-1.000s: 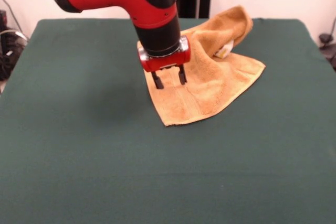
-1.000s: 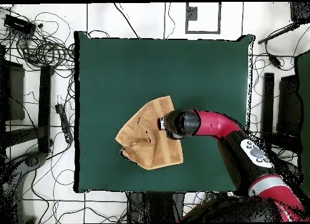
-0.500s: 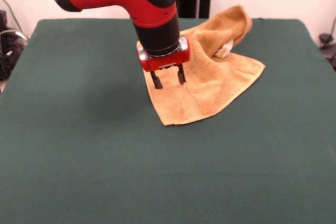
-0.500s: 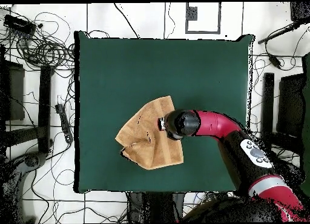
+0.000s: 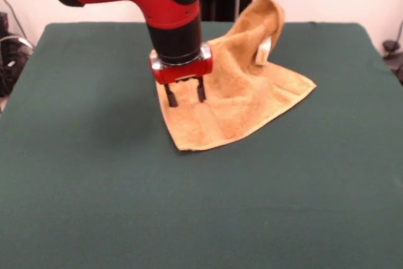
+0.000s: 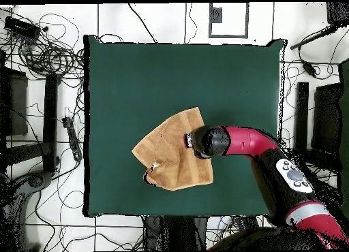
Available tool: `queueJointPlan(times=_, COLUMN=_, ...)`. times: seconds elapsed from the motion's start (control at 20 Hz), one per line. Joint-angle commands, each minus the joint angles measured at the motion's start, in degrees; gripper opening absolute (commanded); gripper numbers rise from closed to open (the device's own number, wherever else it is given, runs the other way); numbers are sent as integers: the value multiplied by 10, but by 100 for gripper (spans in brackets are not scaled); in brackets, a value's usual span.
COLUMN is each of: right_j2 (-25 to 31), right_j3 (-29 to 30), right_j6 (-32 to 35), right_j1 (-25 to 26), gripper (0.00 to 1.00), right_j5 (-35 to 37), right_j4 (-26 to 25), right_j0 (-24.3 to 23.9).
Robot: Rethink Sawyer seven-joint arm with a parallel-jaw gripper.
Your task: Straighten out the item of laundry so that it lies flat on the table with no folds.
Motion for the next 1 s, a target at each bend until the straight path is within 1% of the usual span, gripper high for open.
queueJointPlan(times=0.05, right_j2=-97, right_j3=-30, right_j6=12, right_j1=29, gripper=100, right_j5=-61, right_j4=-101, right_j0=-33)
queueJointPlan(times=1.0, right_j2=-105, right_j3=-32, right_j6=27, right_j1=37, gripper=100, right_j5=-74, right_j4=-92, right_j0=-27)
